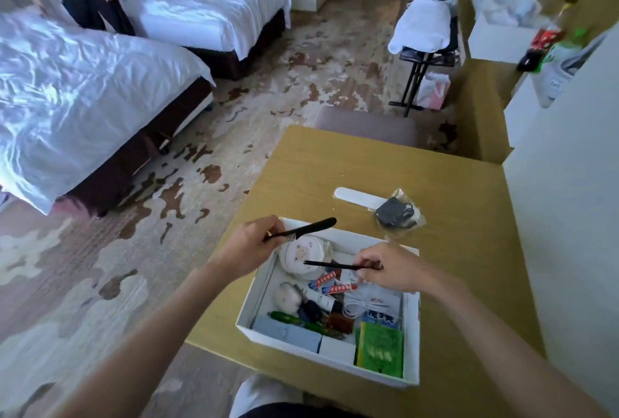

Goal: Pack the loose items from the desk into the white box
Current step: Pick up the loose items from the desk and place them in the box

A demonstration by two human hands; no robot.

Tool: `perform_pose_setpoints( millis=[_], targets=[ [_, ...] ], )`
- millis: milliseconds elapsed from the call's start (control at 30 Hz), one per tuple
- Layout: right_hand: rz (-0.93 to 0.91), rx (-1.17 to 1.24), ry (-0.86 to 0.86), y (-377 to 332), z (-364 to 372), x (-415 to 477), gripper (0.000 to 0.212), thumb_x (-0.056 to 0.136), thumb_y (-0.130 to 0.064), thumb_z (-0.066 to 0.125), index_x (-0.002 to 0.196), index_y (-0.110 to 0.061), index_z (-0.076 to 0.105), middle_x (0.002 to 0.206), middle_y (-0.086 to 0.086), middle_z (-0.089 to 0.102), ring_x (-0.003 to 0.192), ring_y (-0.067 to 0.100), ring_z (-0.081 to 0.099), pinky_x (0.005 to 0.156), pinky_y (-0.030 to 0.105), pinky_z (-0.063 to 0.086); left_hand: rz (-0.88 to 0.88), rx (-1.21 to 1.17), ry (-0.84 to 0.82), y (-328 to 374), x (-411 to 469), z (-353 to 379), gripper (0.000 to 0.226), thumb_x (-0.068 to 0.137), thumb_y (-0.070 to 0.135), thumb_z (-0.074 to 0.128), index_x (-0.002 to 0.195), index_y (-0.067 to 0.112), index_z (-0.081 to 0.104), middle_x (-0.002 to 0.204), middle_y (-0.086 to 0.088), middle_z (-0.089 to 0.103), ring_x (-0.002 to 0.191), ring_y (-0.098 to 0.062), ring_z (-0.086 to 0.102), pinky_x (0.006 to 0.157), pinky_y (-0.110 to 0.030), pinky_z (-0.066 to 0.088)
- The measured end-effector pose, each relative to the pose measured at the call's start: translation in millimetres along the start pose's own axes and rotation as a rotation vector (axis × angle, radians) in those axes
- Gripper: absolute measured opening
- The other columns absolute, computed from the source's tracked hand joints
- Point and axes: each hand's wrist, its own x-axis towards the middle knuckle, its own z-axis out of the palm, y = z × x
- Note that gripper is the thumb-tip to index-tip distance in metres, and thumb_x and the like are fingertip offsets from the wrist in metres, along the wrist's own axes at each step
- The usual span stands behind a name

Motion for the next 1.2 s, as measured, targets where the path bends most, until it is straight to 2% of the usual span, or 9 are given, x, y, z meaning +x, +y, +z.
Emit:
perform_pose_setpoints(
  millis=[100,200,333,533,733,867,1000,1100,1200],
  targets=[
    [0.023,-0.085,-0.039,0,2,-6,0.008,0.089,-0.025,0.063,0.093,-0.025,0.07,0.087,-0.003,0.07,0.081,0.019,0.064,0.073,0.041,0.051,0.003,0.035,-0.048,6,-22,8,0.012,0.087,0.019,0.061,0.083,0.029,0.056,0.074,0.018,0.056,0.065,-0.001,0.053,0.054,-0.013,0.038],
    [0.054,-0.205,0.001,-3,11,-5,0.011,0.091,-0.026,0.057,0.092,-0.026,0.068,0.085,-0.001,0.068,0.077,0.02,0.063,0.069,0.04,0.051,-0.008,0.084,-0.074,7,-33,16,0.002,0.089,0.021,0.06,0.09,0.022,0.06,0.083,0.01,0.058,0.076,-0.01,0.054,0.062,-0.022,0.04],
    [0.095,-0.319,0.025,-10,23,11,0.017,0.093,-0.022,0.051,0.097,-0.021,0.067,0.091,0.005,0.068,0.079,0.022,0.063,0.07,0.041,0.051,-0.043,0.097,-0.054,6,-40,18,0.006,0.089,0.02,0.059,0.094,0.016,0.061,0.088,0.002,0.062,0.079,-0.016,0.056,0.068,-0.032,0.047],
    [0.068,-0.279,-0.114,-35,43,30,0.018,0.089,-0.029,0.062,0.102,-0.021,0.07,0.097,0.0,0.07,0.08,0.016,0.061,0.062,0.029,0.044,-0.019,0.083,-0.001,-4,-36,9,0.002,0.089,0.019,0.06,0.09,0.017,0.06,0.075,0.012,0.056,0.064,-0.002,0.051,0.055,-0.02,0.04],
    [0.042,-0.391,-0.245,-45,85,22,0.03,0.091,-0.037,0.057,0.114,-0.018,0.065,0.112,0.006,0.066,0.092,0.02,0.06,0.073,0.034,0.049,0.049,0.07,-0.055,-8,-22,12,0.003,0.088,0.017,0.061,0.091,0.018,0.06,0.075,0.018,0.053,0.064,-0.002,0.051,0.054,-0.009,0.037],
    [0.124,-0.29,-0.226,-38,68,8,0.032,0.091,-0.038,0.057,0.114,-0.017,0.064,0.115,0.001,0.066,0.098,0.018,0.062,0.081,0.035,0.051,0.095,0.085,-0.171,-5,-11,21,0.009,0.089,0.018,0.06,0.098,0.016,0.062,0.093,0.001,0.064,0.078,-0.015,0.056,0.065,-0.028,0.045],
    [0.151,-0.202,-0.225,-27,41,-5,0.021,0.092,-0.032,0.059,0.104,-0.018,0.07,0.108,-0.004,0.07,0.095,0.013,0.065,0.084,0.035,0.053,0.155,0.172,-0.255,0,-4,36,0.015,0.09,0.022,0.056,0.103,0.017,0.061,0.104,-0.002,0.065,0.088,-0.018,0.057,0.073,-0.03,0.045],
    [0.186,-0.148,-0.195,-19,35,-10,0.02,0.092,-0.03,0.057,0.104,-0.02,0.069,0.107,-0.005,0.069,0.091,0.012,0.064,0.076,0.028,0.052,0.235,0.287,-0.276,4,0,55,0.016,0.092,0.027,0.053,0.102,0.021,0.063,0.102,-0.001,0.068,0.094,-0.019,0.062,0.079,-0.028,0.043],
    [0.213,-0.041,-0.067,-12,33,-9,0.022,0.095,-0.03,0.055,0.109,-0.019,0.067,0.11,-0.007,0.067,0.094,0.007,0.062,0.074,0.02,0.049,0.245,0.431,-0.297,5,3,73,0.019,0.093,0.031,0.049,0.106,0.024,0.061,0.108,-0.001,0.067,0.102,-0.019,0.059,0.098,-0.035,0.036]
  ],
)
